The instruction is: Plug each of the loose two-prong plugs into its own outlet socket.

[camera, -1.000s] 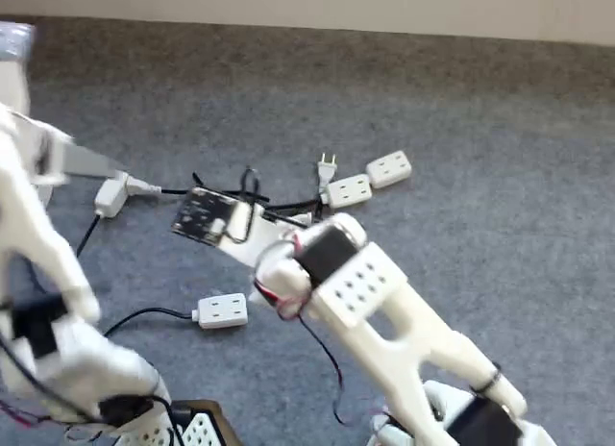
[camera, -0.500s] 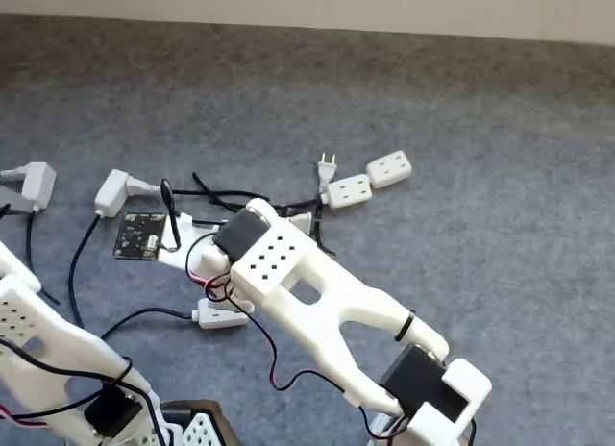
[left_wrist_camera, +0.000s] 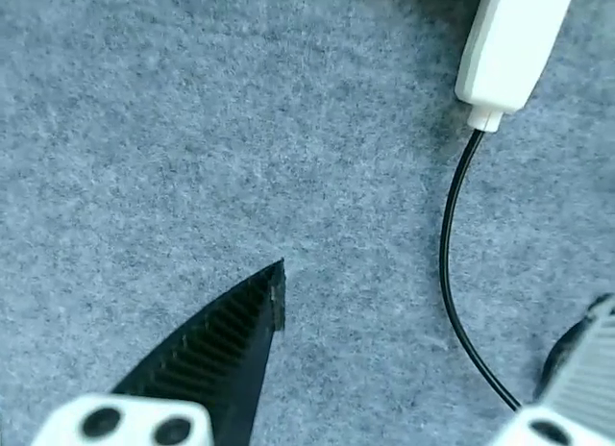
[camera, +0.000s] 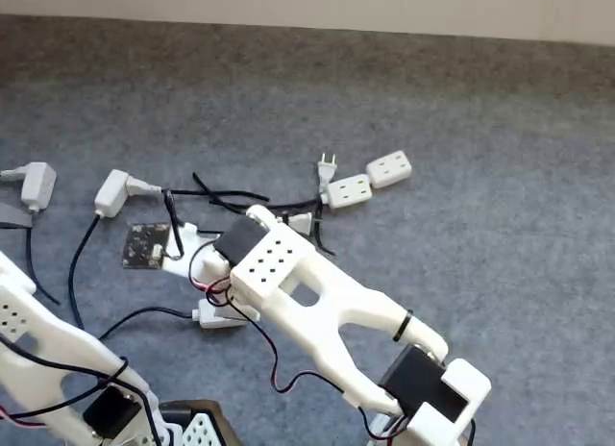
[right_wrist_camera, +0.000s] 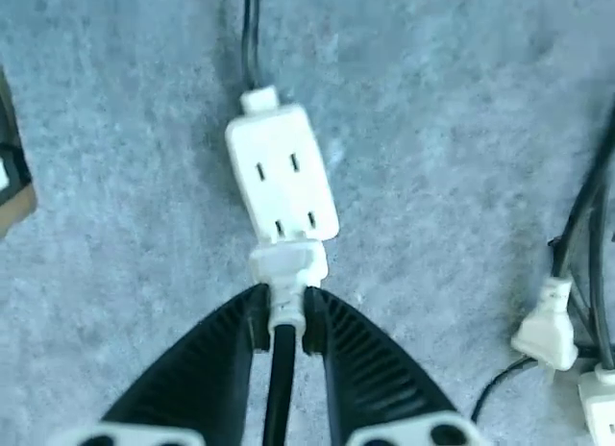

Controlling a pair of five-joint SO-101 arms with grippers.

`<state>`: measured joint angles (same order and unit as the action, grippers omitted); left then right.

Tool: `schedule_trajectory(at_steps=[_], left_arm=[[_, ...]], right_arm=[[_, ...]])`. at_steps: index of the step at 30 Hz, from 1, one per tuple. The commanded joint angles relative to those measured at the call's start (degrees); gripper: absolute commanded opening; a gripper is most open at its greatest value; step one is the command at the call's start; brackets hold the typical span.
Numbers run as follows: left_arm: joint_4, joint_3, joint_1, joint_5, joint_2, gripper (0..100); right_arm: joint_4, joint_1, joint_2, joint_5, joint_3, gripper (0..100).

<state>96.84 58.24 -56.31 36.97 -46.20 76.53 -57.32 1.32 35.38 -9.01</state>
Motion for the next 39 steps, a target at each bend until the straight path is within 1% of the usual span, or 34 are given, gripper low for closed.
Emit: schedule_trajectory(at_steps=[1, 7, 14, 21, 35, 39], left_arm=[[-0.35, 1.98, -0.4, 0.44, 1.01, 45], [-0.18, 1.98, -0.4, 0.44, 1.01, 45], [-0.18, 1.98, -0.4, 0.44, 1.01, 45], [-0.09, 1.98, -0.4, 0.44, 0.92, 45], [-0.18, 1.98, -0.31, 0.44, 0.75, 45], [-0.18, 1.98, -0.31, 0.44, 0.75, 45]], right_arm=[[-2.07, -0.66, -0.57, -0.26, -1.45, 0.7], [-4.26, -0.66, -0.57, -0.62, -2.07, 0.7], [-4.88, -2.51, -0.48, -0.62, -2.15, 0.7], [-6.2, -2.33, -0.48, -0.7, -2.07, 0.7], [-3.56, -2.33, -1.01, -0.35, -1.27, 0.7], [-1.8, -2.15, -1.01, -0.35, 1.63, 0.7]])
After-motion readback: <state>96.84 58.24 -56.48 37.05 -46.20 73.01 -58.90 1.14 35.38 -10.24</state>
